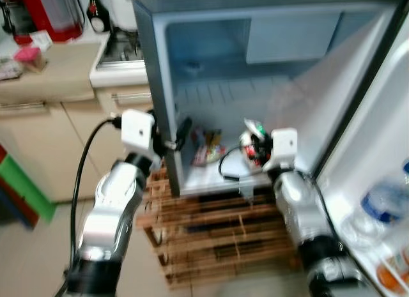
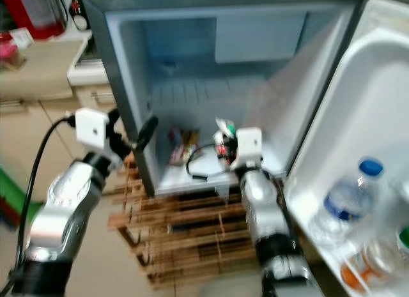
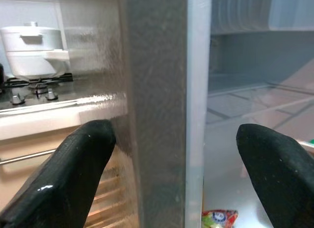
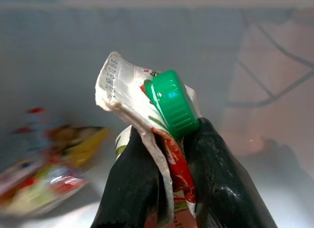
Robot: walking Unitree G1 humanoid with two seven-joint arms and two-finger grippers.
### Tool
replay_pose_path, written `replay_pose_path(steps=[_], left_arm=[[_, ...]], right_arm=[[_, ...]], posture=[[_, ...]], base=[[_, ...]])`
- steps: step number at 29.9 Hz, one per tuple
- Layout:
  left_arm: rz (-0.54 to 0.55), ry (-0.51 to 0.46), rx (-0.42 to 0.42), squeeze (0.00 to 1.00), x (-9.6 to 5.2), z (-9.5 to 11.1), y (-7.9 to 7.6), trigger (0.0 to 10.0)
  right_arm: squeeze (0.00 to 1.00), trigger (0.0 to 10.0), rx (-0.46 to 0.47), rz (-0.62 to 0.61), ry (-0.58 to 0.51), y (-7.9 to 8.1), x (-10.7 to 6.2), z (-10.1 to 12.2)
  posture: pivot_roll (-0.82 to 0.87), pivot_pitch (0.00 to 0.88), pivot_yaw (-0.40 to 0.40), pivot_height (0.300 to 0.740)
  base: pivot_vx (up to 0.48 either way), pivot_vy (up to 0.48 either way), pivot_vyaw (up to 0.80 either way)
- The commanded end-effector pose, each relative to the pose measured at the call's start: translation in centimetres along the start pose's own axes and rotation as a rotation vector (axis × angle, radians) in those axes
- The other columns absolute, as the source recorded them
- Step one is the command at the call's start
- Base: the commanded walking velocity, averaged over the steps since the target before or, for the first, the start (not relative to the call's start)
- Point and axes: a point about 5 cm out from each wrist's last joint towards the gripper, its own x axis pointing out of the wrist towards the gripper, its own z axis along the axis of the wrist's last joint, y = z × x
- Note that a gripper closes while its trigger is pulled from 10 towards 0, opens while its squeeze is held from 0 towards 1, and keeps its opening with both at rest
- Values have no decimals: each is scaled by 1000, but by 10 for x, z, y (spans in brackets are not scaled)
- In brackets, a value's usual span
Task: Restocking fridge
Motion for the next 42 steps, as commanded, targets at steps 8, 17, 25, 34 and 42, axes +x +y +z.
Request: replay_pose_path(steps=[8,17,25,34,42], left_arm=[[-259,-47,-4,0,-11,27,-28,10000],[-563,261,27,0,-72,13,-23,10000],[-626,331,4,0,-89,16,-26,10000],[-614,321,-34,0,-94,23,-33,10000],[-554,325,-47,0,-97,28,-27,10000]], right_arm=[[0,10000,26,3,35,19,15,2],[0,10000,13,-60,69,25,18,-6],[0,10000,-6,-101,14,24,17,-2],[0,10000,-83,-191,4,22,22,2],[0,10000,-116,-244,34,14,24,1]], posture=[[-6,0,10,740],[61,0,16,740],[72,0,33,740],[95,44,50,740],[125,70,70,740]], base=[[0,0,0],[0,0,0],[0,0,0],[0,0,0],[0,0,0]])
